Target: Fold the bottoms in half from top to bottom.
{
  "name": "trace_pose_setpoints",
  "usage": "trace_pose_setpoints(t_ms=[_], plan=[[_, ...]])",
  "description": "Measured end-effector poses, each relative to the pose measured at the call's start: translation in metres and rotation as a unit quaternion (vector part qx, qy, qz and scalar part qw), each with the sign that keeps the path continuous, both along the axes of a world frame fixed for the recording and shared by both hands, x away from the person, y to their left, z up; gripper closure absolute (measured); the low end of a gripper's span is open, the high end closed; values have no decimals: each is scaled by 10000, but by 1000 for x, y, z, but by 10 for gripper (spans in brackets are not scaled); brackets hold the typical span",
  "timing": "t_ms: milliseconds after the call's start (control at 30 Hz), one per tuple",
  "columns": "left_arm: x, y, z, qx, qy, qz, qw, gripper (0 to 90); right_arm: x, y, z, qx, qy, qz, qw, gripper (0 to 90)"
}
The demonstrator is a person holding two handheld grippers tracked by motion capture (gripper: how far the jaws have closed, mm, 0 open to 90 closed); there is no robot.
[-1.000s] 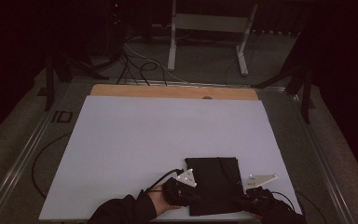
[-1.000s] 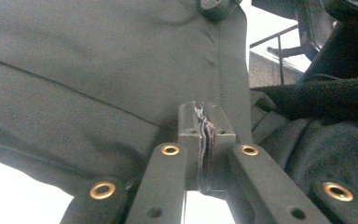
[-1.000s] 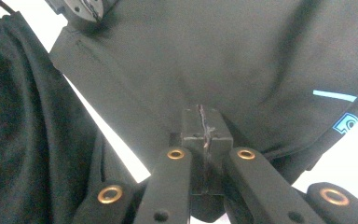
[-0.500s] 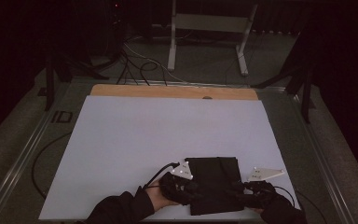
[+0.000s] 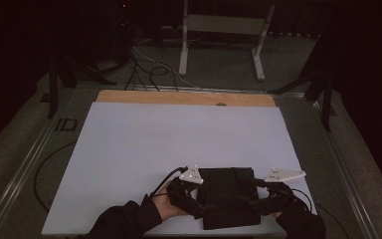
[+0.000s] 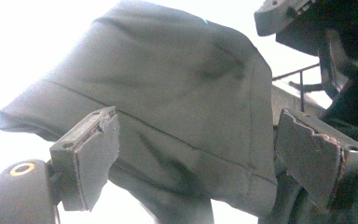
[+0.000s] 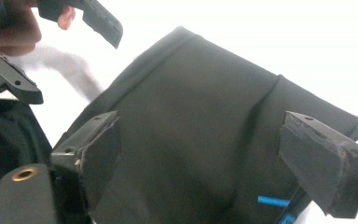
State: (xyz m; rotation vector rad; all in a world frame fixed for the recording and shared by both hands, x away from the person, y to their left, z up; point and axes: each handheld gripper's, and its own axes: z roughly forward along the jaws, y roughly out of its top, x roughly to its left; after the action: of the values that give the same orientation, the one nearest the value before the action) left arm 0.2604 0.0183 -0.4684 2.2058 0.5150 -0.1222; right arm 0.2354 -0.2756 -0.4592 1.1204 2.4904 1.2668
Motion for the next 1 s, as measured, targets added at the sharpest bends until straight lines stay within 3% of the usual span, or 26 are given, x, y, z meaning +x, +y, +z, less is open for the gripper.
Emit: trace_pose_setpoints(t_ms=[100, 567, 767, 1000], plan=[[2, 3, 2, -136, 64, -61, 9999, 9, 3, 2, 3, -25, -101, -28, 9999, 117], [10, 15, 19, -210, -154, 265, 9993, 6, 17, 8, 27, -259, -640, -251, 9973, 114], [16, 22, 17, -264, -240, 583, 9977, 6, 21, 6, 20, -255, -731, -440, 9960, 104], [23, 26, 2, -159, -243, 1117, 9933, 6, 28, 3, 7, -361, -744, -639, 9945, 104]])
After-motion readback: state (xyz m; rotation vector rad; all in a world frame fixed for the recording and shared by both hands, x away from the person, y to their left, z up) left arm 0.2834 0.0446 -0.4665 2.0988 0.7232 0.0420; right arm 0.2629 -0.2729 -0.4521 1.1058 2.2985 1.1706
